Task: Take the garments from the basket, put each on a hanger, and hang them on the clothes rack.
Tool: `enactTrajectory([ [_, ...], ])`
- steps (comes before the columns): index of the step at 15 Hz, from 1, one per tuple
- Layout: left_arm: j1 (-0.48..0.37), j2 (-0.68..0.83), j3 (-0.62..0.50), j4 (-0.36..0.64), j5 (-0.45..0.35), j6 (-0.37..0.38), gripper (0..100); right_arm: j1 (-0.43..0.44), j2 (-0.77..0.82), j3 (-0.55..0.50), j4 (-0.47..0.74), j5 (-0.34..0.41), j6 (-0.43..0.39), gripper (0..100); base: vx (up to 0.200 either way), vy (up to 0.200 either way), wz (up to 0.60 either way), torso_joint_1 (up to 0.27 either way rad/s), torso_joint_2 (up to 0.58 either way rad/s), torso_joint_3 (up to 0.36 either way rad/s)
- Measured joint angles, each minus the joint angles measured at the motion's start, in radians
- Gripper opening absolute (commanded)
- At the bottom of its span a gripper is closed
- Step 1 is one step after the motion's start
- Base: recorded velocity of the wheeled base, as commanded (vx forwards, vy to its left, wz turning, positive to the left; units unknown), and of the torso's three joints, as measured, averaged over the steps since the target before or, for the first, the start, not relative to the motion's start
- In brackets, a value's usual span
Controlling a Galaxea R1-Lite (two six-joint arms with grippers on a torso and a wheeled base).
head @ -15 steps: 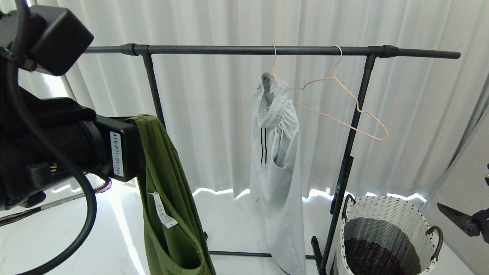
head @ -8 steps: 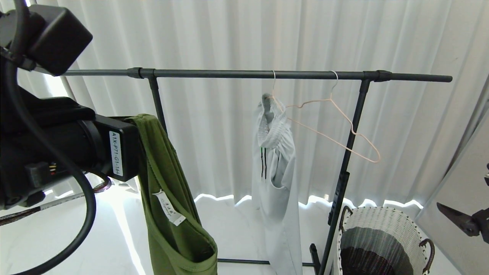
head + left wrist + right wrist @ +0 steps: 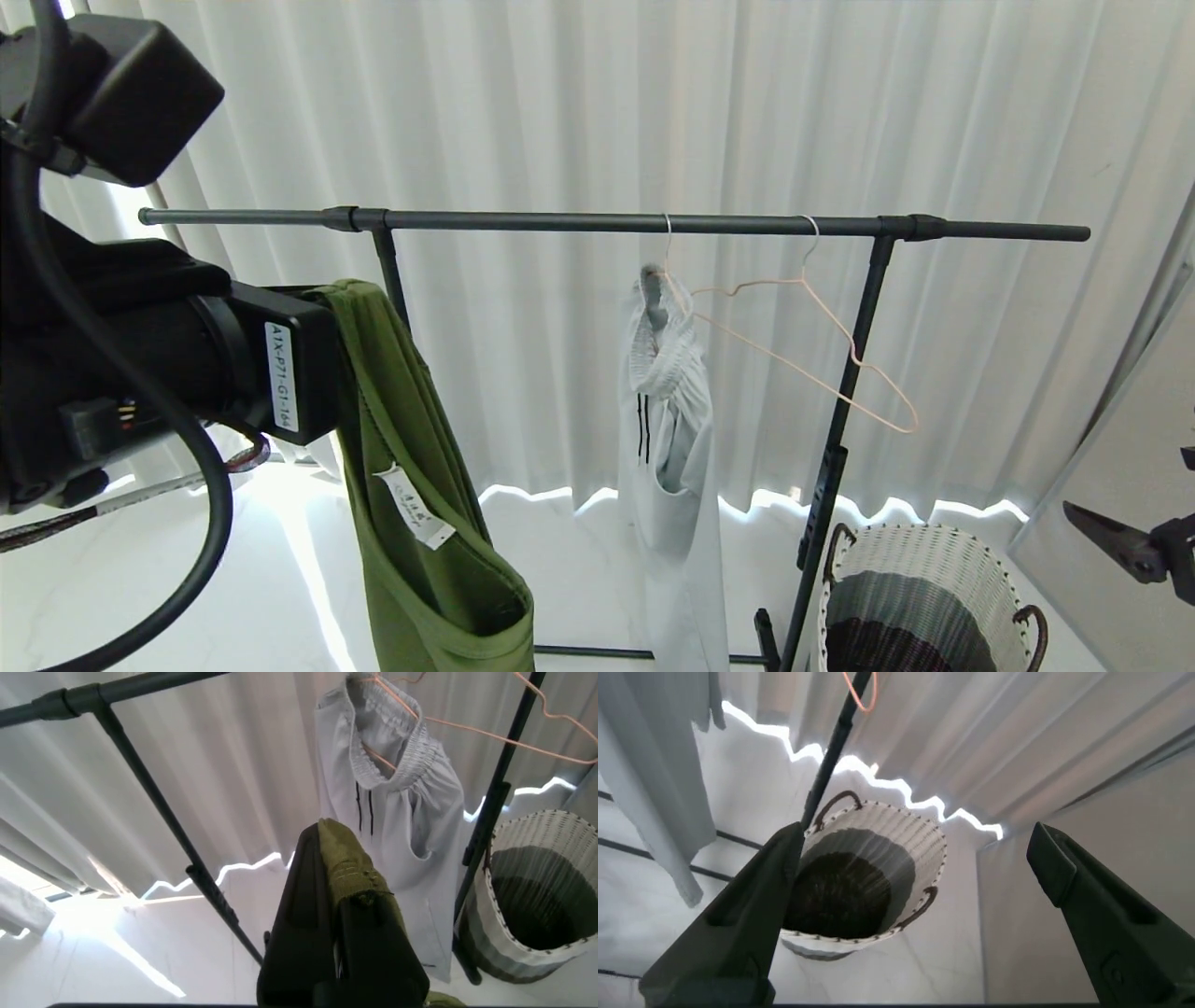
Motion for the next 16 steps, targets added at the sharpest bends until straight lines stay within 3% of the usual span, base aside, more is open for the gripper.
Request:
enactTrajectory([
  [4, 0.004, -0.019, 0.048, 0.0, 0.019, 0.002, 0, -0.019, 0.006, -0.051, 0.011, 0.128, 0.063, 100, 0.0, 0.0, 0.0, 0.0, 0.0, 0.0],
  [8, 0.005, -0.057, 0.104, 0.0, 0.054, 0.008, 0, -0.041, 0.084, -0.299, 0.232, 0.165, 0.063, 100, 0.0, 0.0, 0.0, 0.0, 0.0, 0.0],
  [11, 0.005, -0.069, 0.107, 0.0, 0.054, 0.007, 0, -0.045, 0.168, -0.396, 0.266, 0.169, 0.059, 100, 0.2, 0.0, 0.0, 0.001, 0.0, 0.001],
  [16, 0.005, -0.071, 0.107, -0.001, 0.054, 0.007, 0, -0.047, 0.211, -0.41, 0.272, 0.176, 0.058, 100, 0.2, 0.0, 0.0, 0.007, 0.0, 0.005],
])
